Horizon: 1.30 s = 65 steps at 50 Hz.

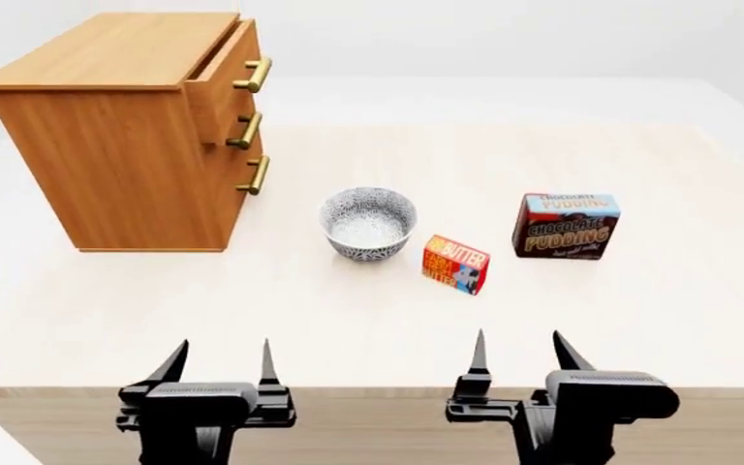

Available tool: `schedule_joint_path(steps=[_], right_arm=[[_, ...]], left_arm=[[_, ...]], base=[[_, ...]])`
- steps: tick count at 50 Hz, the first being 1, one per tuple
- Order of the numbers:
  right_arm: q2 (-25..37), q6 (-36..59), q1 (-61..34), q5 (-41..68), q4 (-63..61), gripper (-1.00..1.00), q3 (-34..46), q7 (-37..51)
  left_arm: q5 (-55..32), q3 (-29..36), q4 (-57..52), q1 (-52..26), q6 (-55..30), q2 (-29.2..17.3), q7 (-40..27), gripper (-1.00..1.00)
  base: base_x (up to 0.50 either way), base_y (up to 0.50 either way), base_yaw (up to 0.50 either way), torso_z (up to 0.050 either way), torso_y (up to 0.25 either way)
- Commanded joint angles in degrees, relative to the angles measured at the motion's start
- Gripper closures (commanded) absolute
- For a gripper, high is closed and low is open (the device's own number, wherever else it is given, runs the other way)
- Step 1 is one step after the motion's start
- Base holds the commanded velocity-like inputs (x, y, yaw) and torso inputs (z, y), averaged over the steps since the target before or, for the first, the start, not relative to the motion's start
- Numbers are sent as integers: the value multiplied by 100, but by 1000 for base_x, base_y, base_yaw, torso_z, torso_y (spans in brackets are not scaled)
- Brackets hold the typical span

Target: Put the butter at the back in the top drawer of the cabinet and close it.

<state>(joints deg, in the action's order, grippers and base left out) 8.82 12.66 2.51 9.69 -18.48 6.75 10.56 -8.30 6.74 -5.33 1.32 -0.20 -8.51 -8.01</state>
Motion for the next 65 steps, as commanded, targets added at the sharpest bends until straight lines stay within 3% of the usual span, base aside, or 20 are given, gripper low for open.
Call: schedule_joint_path(steps=[1, 5, 13, 38, 57, 65], right_arm=[[231, 1468, -142, 284, -1483, -100, -1, 220], [276, 1609, -213, 334, -1664, -100, 0, 231], [345, 1738, -107, 387, -2196, -100, -59, 334], [449, 1871, 27, 545, -2506, -100, -135, 481], [565, 3789, -1034, 1156, -3333, -100, -506, 908], [597, 3681, -1041, 1179, -3440, -100, -474, 901]], left_arm=[[-352, -70, -2228, 318, -1574, -349, -332, -100], [-542, -180, -3450, 320, -2685, -423, -696, -100], [-700, -260, -4247, 326, -3172, -532, -848, -100], [-784, -211, -4427, 357, -3192, -648, -908, -100], [-2047, -814, -5369, -1062, -5460, -714, -1395, -100], [-2430, -862, -5414, -1154, -5492, -886, -1758, -100]], base=[[0, 0, 0, 33, 0], [0, 0, 0, 2, 0], [0, 0, 0, 0, 0], [0, 220, 0, 0, 0], [0, 0, 0, 0, 0], [441, 0, 0, 0, 0]])
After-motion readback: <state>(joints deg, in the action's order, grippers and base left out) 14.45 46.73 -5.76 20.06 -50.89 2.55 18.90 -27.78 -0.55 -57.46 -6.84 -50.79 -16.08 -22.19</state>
